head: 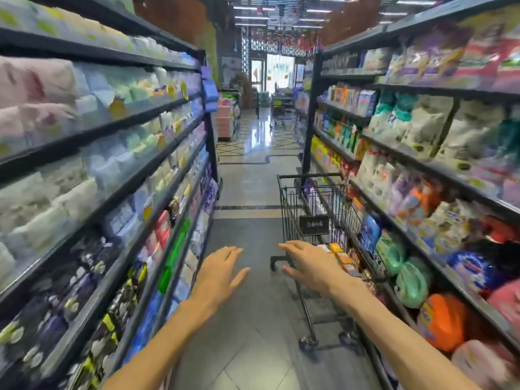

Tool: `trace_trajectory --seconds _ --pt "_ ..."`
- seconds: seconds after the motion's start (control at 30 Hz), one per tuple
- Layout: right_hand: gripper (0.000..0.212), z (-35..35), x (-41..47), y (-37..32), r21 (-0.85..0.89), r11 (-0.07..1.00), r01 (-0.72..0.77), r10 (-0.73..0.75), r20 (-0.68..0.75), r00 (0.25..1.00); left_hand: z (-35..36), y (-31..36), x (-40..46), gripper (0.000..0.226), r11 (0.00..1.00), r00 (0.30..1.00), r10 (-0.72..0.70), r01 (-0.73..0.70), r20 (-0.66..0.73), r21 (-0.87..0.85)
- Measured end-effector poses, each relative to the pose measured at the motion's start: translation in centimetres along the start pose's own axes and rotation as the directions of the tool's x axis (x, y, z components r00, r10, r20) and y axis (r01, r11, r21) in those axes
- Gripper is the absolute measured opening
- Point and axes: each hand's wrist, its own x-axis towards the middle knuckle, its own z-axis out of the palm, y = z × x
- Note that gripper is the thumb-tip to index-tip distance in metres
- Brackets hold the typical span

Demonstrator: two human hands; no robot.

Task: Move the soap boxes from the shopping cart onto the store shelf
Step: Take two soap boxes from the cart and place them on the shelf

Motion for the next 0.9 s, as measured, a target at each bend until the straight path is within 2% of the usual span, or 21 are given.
trace_trajectory --seconds 0.3,0.5,0.73,0.9 --pt "0.066 3.4 17.1 10.4 0.086 0.994 -0.067 0.063 0.054 0.997 6.8 -6.7 17.6 0.071 0.999 0.999 -0.008 0.006 0.05 0.036" --pt "0.069 5.0 27.1 18.2 0.066 0.99 -0.125 0.117 0.107 0.987 11.2 -10.3 28.9 0.07 0.999 0.996 -0.013 0.01 0.086 0.035" --pt "0.068 6.8 35.1 26.7 0.038 0.958 -0.283 0.278 0.109 0.954 17.9 -12.5 42.0 0.068 0.994 0.983 0.112 -0.11 0.148 -0.019" --pt "0.07 8.1 38.6 32.7 0.004 0.896 -0.445 0.443 0.093 0.892 24.0 -13.4 52.1 0.079 0.953 0.938 0.298 -0.283 0.176 -0.107"
